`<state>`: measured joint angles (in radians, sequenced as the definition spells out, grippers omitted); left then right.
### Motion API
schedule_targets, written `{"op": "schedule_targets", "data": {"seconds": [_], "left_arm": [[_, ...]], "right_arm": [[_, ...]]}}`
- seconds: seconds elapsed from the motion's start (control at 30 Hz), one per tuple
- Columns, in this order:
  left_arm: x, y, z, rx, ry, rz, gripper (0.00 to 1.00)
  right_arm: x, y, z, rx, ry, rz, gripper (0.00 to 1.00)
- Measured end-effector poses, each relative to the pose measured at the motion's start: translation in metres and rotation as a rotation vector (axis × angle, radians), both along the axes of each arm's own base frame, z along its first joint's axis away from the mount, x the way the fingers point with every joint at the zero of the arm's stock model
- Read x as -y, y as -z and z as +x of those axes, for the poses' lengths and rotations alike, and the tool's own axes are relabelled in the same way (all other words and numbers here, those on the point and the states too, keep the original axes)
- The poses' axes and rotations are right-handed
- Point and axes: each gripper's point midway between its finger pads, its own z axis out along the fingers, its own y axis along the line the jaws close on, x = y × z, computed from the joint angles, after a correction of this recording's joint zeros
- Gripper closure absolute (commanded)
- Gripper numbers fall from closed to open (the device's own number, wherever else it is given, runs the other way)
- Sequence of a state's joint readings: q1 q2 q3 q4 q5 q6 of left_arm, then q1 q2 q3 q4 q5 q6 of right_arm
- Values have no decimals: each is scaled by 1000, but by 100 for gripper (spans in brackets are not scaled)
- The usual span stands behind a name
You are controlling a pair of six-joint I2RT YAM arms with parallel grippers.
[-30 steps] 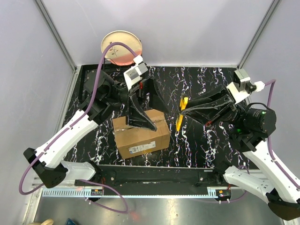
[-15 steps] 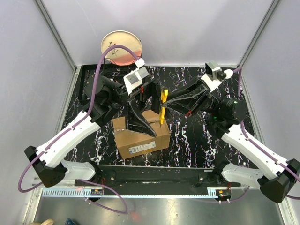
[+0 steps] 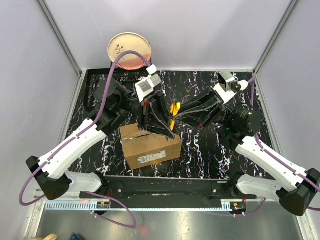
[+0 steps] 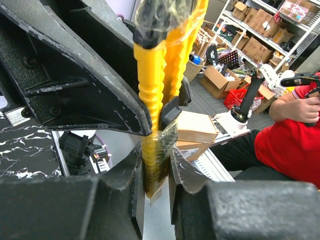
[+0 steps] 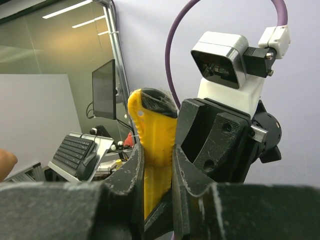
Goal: Unpack the express box
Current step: Cut the express box at the center of the board.
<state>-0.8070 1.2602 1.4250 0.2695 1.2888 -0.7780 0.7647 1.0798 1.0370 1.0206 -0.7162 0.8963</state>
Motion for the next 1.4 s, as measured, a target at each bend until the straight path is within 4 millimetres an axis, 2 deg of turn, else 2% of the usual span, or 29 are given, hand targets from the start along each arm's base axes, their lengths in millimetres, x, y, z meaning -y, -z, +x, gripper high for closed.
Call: {"op": "schedule_targets", "data": {"seconds": [0.07, 0.1, 0.17, 0.2, 0.23, 0.3, 0.33, 0.43, 0.53, 0.67, 0.83, 0.9, 1.03, 1.13, 1.27, 1.4], "left_arm": [[0, 2, 0, 1, -1, 5, 100], [0, 2, 1, 3, -4, 6, 100], [-1, 4, 4, 4, -12, 13, 100], [-2, 6, 6, 0, -17, 23, 100], [-3, 8, 8, -2, -25, 30, 100], [-4, 14, 14, -10, -46, 53, 100], [-6, 17, 18, -7, -66, 68, 100], [-9, 23, 33, 25, -164, 104, 100], [-13, 31, 48, 142, -293, 136, 100], [-29, 60, 55, 292, -385, 236, 100], [-44, 104, 44, 386, -357, 400, 100], [-49, 114, 36, 397, -325, 442, 100], [-52, 120, 30, 395, -292, 479, 100], [-51, 122, 31, 383, -289, 490, 100], [-48, 124, 33, 352, -290, 504, 100], [-41, 123, 35, 309, -290, 507, 100]], "right_arm": [[0, 1, 0, 2, 5, 0, 97], [0, 2, 1, 1, 7, -1, 89], [0, 4, 3, -6, 18, -2, 84], [0, 6, 5, -16, 30, -7, 65], [0, 7, 7, -22, 49, -13, 51], [3, 13, 10, -62, 93, -46, 40], [6, 16, 10, -71, 116, -66, 26], [19, 21, 6, -109, 193, -143, 13], [33, 19, 2, -141, 265, -213, 11], [44, 22, -2, -169, 321, -309, 10], [32, 56, 14, -228, 345, -490, 12], [23, 73, 24, -247, 346, -573, 14], [10, 104, 37, -256, 337, -708, 16], [9, 123, 39, -248, 335, -766, 18], [16, 131, 27, -198, 331, -768, 18], [23, 125, 14, -145, 330, -736, 21]]}}
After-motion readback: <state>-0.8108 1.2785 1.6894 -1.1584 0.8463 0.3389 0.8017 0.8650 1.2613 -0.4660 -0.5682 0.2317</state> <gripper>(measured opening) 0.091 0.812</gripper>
